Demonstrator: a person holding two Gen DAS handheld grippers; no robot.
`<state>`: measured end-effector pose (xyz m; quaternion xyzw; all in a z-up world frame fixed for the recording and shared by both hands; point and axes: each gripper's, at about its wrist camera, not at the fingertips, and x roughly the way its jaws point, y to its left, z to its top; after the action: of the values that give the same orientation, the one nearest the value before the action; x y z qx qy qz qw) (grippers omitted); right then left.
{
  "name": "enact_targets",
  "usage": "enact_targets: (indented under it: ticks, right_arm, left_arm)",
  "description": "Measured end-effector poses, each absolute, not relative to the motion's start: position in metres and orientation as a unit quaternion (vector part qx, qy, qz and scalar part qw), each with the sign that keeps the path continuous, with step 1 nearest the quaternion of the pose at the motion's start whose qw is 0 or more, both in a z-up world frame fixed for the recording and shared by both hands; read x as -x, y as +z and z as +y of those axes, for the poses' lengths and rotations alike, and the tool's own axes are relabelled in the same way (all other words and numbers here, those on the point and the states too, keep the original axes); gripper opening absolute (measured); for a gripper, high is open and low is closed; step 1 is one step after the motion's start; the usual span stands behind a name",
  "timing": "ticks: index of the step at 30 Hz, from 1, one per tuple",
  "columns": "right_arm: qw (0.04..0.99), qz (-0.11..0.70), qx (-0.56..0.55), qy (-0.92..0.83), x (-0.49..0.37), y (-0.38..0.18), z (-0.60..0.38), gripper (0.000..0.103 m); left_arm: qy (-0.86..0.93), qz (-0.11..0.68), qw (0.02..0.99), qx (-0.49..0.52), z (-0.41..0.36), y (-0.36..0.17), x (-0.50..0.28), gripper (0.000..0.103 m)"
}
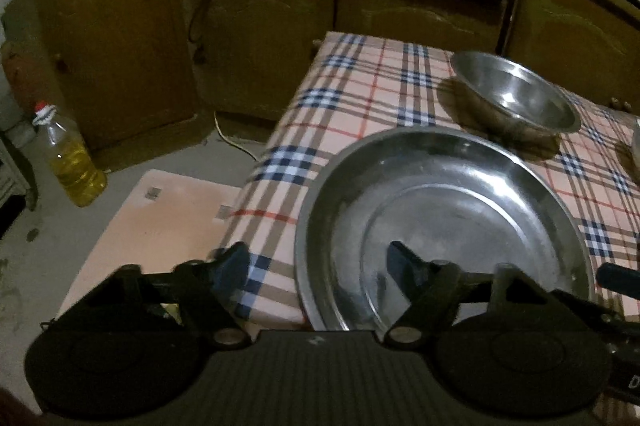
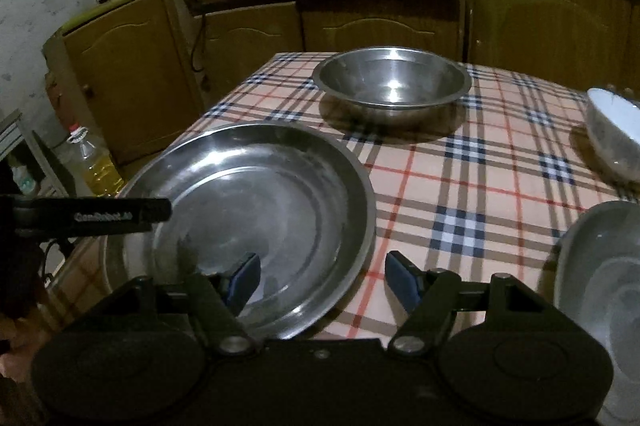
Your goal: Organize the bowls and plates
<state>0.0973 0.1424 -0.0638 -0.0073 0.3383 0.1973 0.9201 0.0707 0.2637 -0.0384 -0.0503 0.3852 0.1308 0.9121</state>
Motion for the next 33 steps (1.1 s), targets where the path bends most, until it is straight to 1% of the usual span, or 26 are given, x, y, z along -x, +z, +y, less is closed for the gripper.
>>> enact_targets:
  ticks: [1,2,4,5,6,7,8,9,10,11,12,13,14,15,16,23,33]
  right_arm:
    - [0.920,0.337,0.007,0.200,-0.099,-0.064,0.144,0.082]
    - [0.920,0.336,0.007,0.202,-0.101,-0.064,0.145,0.082]
    - [0.919,0.335,0.007,0.205,-0.105,-0.065,0.148,0.082]
    - [0.920,0.336,0.007,0.203,-0.107,-0.065,0.150,0.082]
    - [0.920,0.336,0.007,0.200,-0.108,-0.066,0.151,0.078]
    - [0.921,0.335,0.007,0.197,-0.109,-0.066,0.152,0.069]
    - [0.922,0.336,0.007,0.195,-0.110,-0.066,0.152,0.065]
    - [0.923,0.335,0.008,0.187,-0.110,-0.066,0.151,0.056]
    - [0.925,0.335,0.009,0.181,-0.111,-0.065,0.150,0.048]
    - [0.925,0.336,0.008,0.177,-0.111,-0.065,0.149,0.042]
    - [0.926,0.338,0.006,0.170,-0.112,-0.065,0.147,0.032]
    - [0.926,0.340,0.003,0.167,-0.112,-0.065,0.144,0.028]
    - [0.925,0.342,-0.001,0.167,-0.113,-0.065,0.141,0.026]
    - [0.924,0.343,-0.003,0.167,-0.112,-0.065,0.139,0.022]
    - [0.924,0.344,-0.003,0.165,-0.111,-0.065,0.138,0.021]
    - [0.925,0.332,-0.007,0.183,-0.095,-0.060,0.126,0.021]
    - [0.920,0.340,-0.020,0.192,-0.089,-0.068,0.112,0.021]
  left_arm:
    - [0.134,0.386,0.912,0.047,0.264,-0.039,-0.072,0.063]
    - [0.136,0.384,0.912,0.046,0.264,-0.040,-0.073,0.061]
    - [0.134,0.379,0.914,0.048,0.265,-0.039,-0.074,0.049]
    - [0.132,0.377,0.916,0.050,0.266,-0.039,-0.074,0.047]
    - [0.130,0.375,0.916,0.050,0.266,-0.040,-0.074,0.042]
    - [0.129,0.374,0.917,0.049,0.265,-0.040,-0.074,0.034]
    - [0.129,0.373,0.918,0.048,0.265,-0.039,-0.073,0.034]
    - [0.129,0.372,0.918,0.047,0.264,-0.039,-0.074,0.033]
    - [0.131,0.370,0.919,0.048,0.265,-0.039,-0.073,0.029]
    - [0.132,0.368,0.919,0.051,0.266,-0.038,-0.072,0.028]
    - [0.131,0.365,0.920,0.057,0.267,-0.036,-0.071,0.026]
    - [0.131,0.363,0.920,0.062,0.268,-0.035,-0.070,0.024]
    - [0.130,0.362,0.921,0.064,0.269,-0.035,-0.070,0.024]
    - [0.128,0.362,0.921,0.066,0.268,-0.034,-0.069,0.024]
    - [0.126,0.363,0.921,0.068,0.268,-0.034,-0.068,0.024]
    - [0.116,0.355,0.925,0.075,0.266,-0.027,-0.051,0.024]
    - [0.106,0.383,0.915,0.074,0.261,-0.037,-0.053,0.024]
